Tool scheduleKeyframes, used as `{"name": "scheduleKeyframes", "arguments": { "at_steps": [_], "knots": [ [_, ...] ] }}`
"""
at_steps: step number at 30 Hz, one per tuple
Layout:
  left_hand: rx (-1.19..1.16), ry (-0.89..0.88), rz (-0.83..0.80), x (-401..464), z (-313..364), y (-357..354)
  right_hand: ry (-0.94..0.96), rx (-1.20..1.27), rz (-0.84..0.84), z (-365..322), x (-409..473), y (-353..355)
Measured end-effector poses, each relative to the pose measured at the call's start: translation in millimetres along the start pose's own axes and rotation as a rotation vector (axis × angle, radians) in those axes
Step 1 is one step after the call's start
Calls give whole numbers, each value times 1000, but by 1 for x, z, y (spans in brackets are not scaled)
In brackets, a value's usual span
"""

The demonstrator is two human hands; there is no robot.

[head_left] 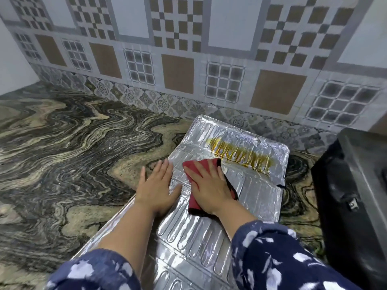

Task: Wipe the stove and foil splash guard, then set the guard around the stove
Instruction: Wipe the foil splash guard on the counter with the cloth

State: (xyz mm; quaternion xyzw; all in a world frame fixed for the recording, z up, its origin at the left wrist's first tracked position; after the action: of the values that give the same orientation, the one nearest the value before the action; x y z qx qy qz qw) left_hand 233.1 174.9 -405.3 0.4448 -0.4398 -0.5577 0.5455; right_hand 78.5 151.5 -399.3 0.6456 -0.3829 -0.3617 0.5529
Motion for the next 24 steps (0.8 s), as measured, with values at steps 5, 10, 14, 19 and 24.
{"name": "scheduleKeyframes", "arguments": {
  "at_steps": [5, 10, 14, 19, 24],
  "knots": [
    [-34, -3, 86, 4, -3, -10, 41, -19, -43, 8, 63, 2],
    [-52, 1, 111, 3, -4, -11, -62, -51, -51, 50, 109, 10],
    [-59, -1, 109, 1, -3, -10, -237, -57, -36, 89, 84, 15],
    [-58, -22, 89, -4, -1, -8, -463, -18, -59, 68, 43, 9],
    [-54, -12, 110, -4, -1, -9, -247, -2, -38, 23, 68, 5]
  ]
}}
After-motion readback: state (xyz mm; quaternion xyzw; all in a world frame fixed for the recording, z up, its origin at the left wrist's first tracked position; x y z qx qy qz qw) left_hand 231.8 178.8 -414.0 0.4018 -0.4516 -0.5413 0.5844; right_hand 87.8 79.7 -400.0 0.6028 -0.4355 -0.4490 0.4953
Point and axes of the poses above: each hand's wrist, its own x-axis towards the middle knuckle, its own y-axis out of the back of the hand, z = x × y, the point moved 3 cm from there along x, towards the middle knuckle, and after that the axes turned 7 degrees about -x, right-handed, at the moved point
